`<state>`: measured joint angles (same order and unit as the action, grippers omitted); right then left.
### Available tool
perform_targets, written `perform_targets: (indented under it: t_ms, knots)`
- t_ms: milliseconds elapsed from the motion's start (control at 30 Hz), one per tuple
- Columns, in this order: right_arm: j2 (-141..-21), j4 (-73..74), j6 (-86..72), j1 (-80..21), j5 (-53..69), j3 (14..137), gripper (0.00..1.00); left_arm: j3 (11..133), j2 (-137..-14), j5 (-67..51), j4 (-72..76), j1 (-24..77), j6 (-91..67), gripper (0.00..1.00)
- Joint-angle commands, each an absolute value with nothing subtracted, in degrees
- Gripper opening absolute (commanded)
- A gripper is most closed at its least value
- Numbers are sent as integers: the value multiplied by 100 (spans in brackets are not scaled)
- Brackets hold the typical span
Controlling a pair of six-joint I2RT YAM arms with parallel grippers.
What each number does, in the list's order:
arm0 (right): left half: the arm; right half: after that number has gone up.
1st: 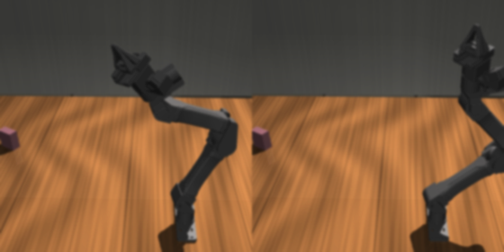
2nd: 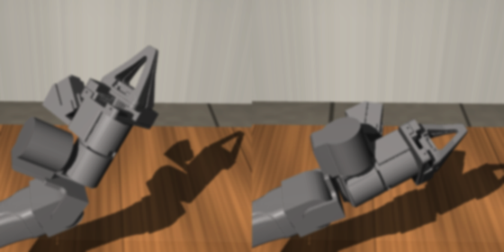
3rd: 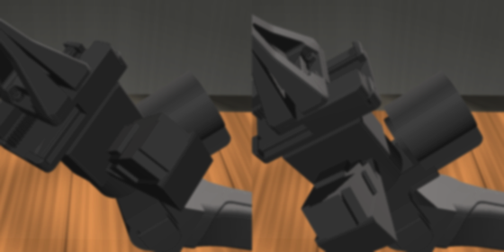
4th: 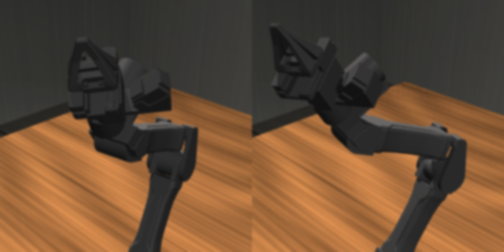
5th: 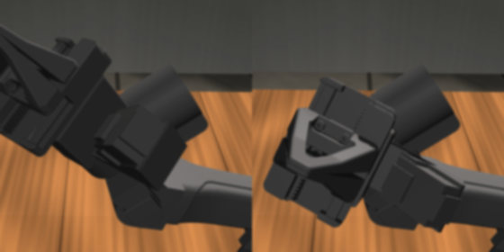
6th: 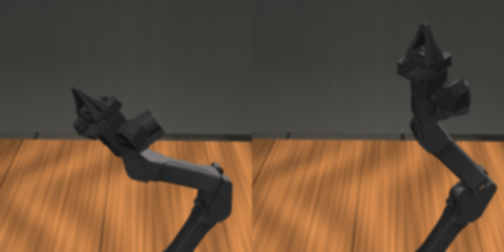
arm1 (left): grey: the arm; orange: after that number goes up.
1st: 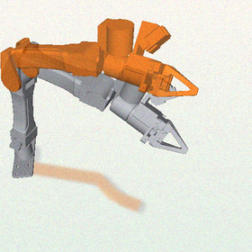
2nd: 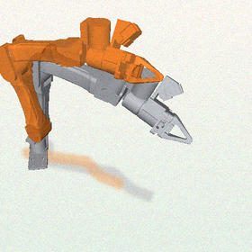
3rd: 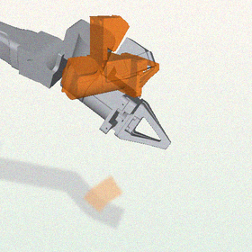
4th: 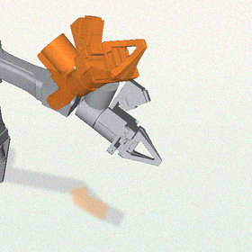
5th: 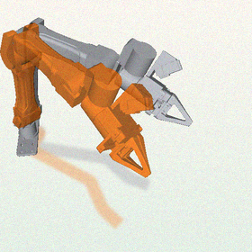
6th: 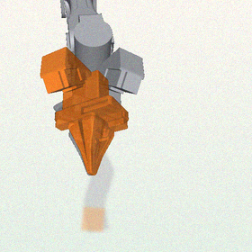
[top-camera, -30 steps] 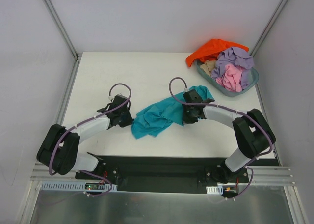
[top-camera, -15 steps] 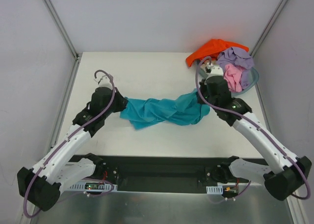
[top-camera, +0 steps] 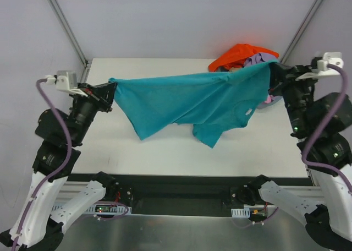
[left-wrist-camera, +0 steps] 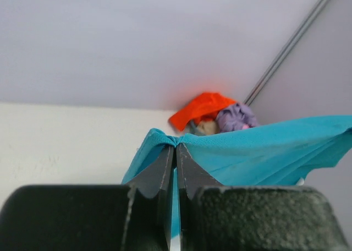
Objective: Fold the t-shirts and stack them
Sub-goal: Flatten out the tshirt
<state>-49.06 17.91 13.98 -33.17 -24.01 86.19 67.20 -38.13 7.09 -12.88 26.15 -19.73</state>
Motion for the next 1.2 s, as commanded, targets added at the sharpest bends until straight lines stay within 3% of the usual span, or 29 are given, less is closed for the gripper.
perform_targets:
  t_ms: [0, 333, 567, 700, 933, 1167]
  knots:
    - [-4623, 1730, 1828, -3331, -1662, 9394, 1, 7565, -3569, 12, -1002, 2575, -1495, 0]
    - [-4403, 2425, 1661, -3322, 130, 10959, 1, 8797, -3515, -1415, -1002, 2566, -1740, 0]
    - [-4860, 2426, 2056, -3313, -902, 11083, 1, 9062, -4190, -504, -1054, 2566, -1468, 0]
    - [-5141, 2172, 2468, -3331, -1844, 10575, 1, 8756, -4640, 269, -1344, 2575, -1310, 0]
    - [-5412, 1196, 2481, -3183, -3707, 7739, 1, 6744, -5105, 886, -1362, 2558, -2012, 0]
    - [-7370, 1186, 988, -1997, -3025, 6908, 1, 6091, -7334, 309, -1371, 1848, -2417, 0]
